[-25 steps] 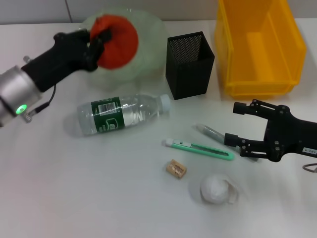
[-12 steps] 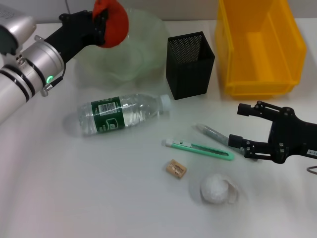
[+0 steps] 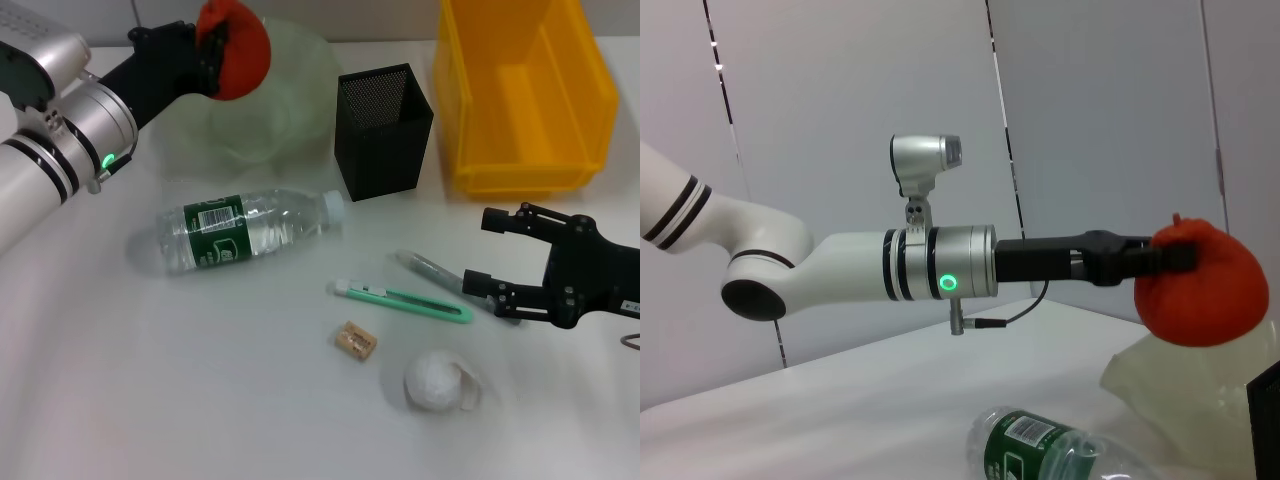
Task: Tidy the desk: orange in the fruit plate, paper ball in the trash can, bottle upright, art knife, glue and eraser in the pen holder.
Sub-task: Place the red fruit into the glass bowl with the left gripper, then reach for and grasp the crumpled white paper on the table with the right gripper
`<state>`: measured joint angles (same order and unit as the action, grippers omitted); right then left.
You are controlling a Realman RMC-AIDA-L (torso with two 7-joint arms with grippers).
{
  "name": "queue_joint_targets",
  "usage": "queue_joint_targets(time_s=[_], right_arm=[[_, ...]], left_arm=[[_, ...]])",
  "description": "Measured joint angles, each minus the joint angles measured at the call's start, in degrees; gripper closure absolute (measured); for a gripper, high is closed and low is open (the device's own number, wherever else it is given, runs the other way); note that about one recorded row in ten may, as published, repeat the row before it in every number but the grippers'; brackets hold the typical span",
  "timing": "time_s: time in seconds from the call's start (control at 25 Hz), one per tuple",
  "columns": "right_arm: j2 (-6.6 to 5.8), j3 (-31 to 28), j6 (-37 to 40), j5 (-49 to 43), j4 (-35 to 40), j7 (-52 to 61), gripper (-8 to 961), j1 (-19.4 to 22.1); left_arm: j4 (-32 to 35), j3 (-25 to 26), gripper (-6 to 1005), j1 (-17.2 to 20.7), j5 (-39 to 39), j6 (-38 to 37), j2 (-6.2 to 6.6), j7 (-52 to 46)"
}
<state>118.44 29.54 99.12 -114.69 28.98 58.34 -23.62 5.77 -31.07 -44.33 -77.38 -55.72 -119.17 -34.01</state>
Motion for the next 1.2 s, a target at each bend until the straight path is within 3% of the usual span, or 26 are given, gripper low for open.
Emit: queue_joint_targets(time_s=[0.12,0.32,0.64,0.88,1.2], right_arm=[[0.01,0.02,-0.09,-0.02,0.26,0.12,126,-0.05],[0.03,0.08,-0.15,-0.06,0.46,0.40,125,-0.26],[0.04,0.02,-0.16,-0.18,0.47,0.43,126,-0.44],[0.04,-0.01,-0.16,-0.12,0.47,0.44,126,-0.46],[0.04,-0.01,-0.16,-0.06,0.47,0.46,125,-0.46]], left_arm=[[-0.46,-0.01,943,-0.03,0.02,-0.03,0.00,1.29],[-1.98,1.09,758,-0.57,0.09,0.88,0.00,3.64],[-1.99,1.37,343,-0.86,0.13,0.88,0.00,3.67],[-1.99,1.51,184,-0.86,0.14,0.88,0.00,3.68],[-1.99,1.20,184,-0.36,0.02,0.09,0.00,3.22]])
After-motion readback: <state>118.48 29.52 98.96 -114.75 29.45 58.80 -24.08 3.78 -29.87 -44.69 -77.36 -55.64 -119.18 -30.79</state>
